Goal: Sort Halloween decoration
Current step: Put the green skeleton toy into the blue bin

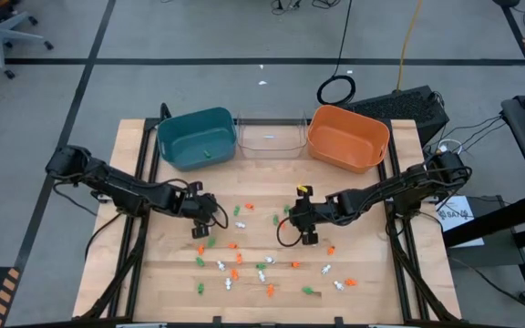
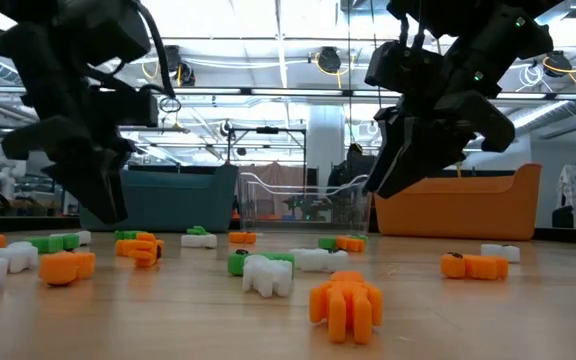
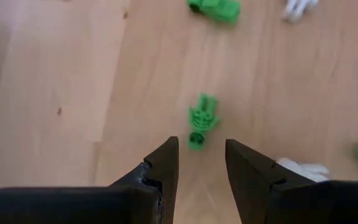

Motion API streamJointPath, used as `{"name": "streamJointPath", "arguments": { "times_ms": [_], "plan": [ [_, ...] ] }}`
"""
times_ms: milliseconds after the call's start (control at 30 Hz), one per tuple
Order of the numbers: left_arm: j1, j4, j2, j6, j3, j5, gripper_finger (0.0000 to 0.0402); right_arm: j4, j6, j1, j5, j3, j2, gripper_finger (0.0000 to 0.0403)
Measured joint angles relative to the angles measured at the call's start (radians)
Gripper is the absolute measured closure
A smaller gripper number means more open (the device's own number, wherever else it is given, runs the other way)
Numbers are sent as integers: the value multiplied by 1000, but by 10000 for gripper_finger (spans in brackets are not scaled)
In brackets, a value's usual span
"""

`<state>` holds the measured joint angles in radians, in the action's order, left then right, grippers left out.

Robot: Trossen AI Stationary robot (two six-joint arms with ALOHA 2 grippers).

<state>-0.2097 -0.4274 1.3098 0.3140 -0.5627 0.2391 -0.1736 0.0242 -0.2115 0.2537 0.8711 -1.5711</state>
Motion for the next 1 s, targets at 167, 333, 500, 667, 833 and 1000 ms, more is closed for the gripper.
{"name": "streamJointPath", "arguments": {
  "times_ms": [167, 333, 500, 667, 833, 1000],
  "plan": [
    [25, 104, 11, -92, 12, -8, 274, 10, 3, 3, 3, 0, 0, 225],
    [45, 100, 59, -114, 13, -55, 274, 34, 15, 2, 2, 0, 0, 223],
    [65, 119, 124, -120, 8, -106, 274, 35, 18, 3, 2, 0, 0, 224],
    [71, 164, 165, -147, 7, -89, 283, 41, 22, 2, 3, 0, 0, 223],
    [72, 176, 167, -145, 9, -90, 334, 42, 6, 3, 4, 0, 0, 223],
    [72, 176, 168, -147, 9, -89, 387, 42, 3, 3, 4, 0, 0, 223]
  ]
}}
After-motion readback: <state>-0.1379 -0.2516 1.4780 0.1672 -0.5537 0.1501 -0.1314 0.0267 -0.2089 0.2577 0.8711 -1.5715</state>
